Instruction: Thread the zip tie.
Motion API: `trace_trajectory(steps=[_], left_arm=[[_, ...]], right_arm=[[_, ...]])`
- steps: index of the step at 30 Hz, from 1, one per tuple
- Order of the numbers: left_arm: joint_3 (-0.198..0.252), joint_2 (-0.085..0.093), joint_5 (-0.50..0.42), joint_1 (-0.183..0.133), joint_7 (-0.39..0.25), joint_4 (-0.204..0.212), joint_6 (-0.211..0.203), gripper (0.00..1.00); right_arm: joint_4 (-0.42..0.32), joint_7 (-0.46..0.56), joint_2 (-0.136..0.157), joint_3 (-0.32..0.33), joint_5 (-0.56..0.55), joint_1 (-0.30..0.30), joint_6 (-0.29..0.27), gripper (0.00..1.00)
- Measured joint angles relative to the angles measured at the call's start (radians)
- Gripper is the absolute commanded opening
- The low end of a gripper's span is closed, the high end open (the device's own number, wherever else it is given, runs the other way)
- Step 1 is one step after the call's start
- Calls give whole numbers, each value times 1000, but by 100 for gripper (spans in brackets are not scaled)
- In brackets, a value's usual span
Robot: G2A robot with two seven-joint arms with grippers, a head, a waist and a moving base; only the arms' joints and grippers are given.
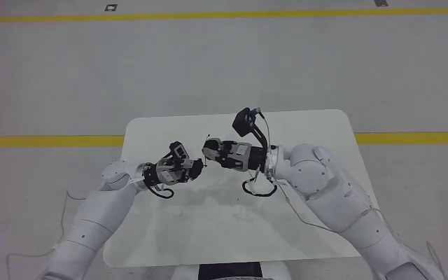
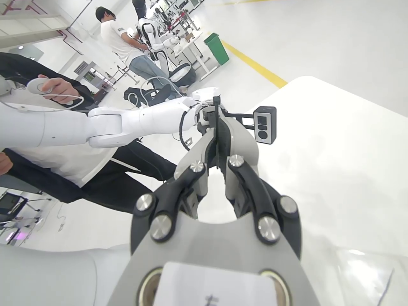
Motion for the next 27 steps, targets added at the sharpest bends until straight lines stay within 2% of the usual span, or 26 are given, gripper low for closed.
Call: trace_trajectory(steps=[15, 27], left_arm=[[0, 0, 0, 0, 0, 0, 0, 0], [0, 0, 0, 0, 0, 0, 0, 0]], right_arm=[[30, -4, 1, -24, 12, 24, 0, 0], [16, 3, 9, -31, 29, 18, 0, 0]])
